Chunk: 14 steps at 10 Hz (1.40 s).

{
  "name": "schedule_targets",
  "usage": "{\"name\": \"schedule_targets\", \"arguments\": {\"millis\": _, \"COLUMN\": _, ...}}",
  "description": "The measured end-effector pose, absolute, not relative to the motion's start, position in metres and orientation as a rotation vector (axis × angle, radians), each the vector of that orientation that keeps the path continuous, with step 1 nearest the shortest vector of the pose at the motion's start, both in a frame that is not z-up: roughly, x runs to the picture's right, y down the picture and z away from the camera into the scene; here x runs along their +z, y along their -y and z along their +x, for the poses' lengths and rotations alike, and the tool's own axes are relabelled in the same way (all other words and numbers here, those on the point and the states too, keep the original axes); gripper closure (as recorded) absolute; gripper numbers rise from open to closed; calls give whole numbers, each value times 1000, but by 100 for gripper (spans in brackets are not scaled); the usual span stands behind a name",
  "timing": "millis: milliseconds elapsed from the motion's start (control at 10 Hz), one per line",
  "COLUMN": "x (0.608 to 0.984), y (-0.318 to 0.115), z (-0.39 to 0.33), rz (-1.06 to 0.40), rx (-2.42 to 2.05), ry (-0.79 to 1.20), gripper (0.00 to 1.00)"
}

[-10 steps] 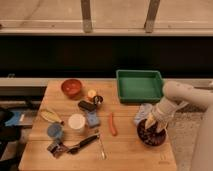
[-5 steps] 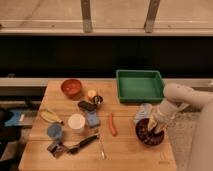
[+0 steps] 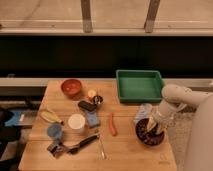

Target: Place grapes in table surface

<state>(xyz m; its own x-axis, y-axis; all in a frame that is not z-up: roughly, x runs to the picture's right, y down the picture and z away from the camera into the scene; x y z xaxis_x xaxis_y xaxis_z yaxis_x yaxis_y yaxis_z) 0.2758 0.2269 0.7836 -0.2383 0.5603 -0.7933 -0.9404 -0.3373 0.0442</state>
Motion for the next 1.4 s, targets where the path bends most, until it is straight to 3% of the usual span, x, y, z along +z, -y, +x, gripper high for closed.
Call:
{"name": "schedule_targets", "arguments": {"millis": 500, "x": 779, "y": -222, "z": 261, "rz": -792, "rx": 1724, "ry": -656, "gripper": 92}}
{"name": "schedule_targets", "arguments": {"millis": 600, "x": 780, "y": -224, "z": 262, "rz": -791, "rx": 1724, "ry": -655, "gripper": 98}}
{"name": "schedule_targets", "arguments": {"millis": 900, "x": 770, "y": -215, "z": 260, "rz": -770, "rx": 1730, "ry": -623, "gripper": 100}}
{"name": "schedule_targets", "arguments": {"millis": 1400, "x": 700, "y": -168, "z": 252, "rz": -659, "rx": 1718, "ry": -485, "gripper": 100}}
